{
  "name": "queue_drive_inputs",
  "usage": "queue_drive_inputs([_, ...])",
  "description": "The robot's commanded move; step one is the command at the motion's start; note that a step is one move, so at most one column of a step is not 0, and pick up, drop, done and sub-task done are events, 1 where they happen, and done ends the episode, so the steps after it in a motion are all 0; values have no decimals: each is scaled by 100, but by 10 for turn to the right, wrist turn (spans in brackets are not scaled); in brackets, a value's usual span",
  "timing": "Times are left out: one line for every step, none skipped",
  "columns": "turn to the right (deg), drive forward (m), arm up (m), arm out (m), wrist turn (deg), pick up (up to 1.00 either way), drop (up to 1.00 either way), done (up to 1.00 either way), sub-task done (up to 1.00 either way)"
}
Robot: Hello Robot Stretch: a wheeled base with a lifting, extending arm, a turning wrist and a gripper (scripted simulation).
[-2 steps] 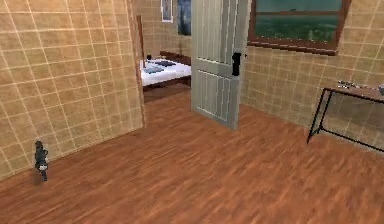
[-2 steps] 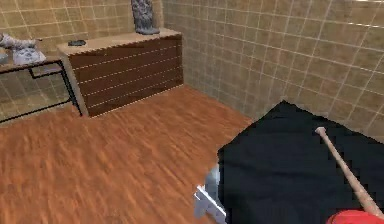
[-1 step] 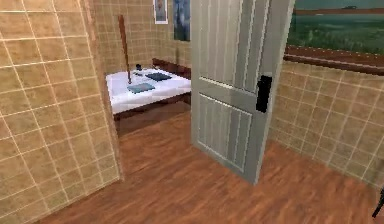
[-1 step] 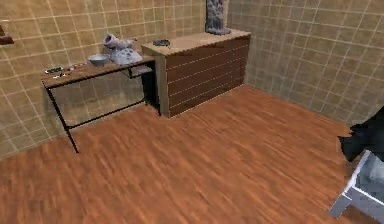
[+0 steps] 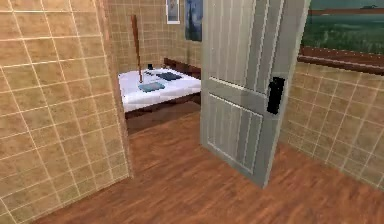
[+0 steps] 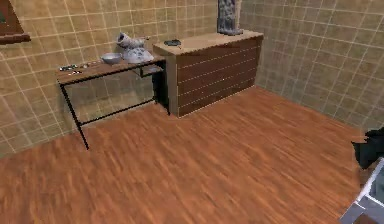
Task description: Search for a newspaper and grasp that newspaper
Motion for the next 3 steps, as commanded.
queue_drive_inputs([0, 100, 0, 0, 0, 0, 0, 0, 0])
queue_drive_inputs([0, 65, 0, 0, 0, 0, 0, 0, 0])
queue_drive_inputs([-450, 0, 0, 0, 0, 0, 0, 0, 0])
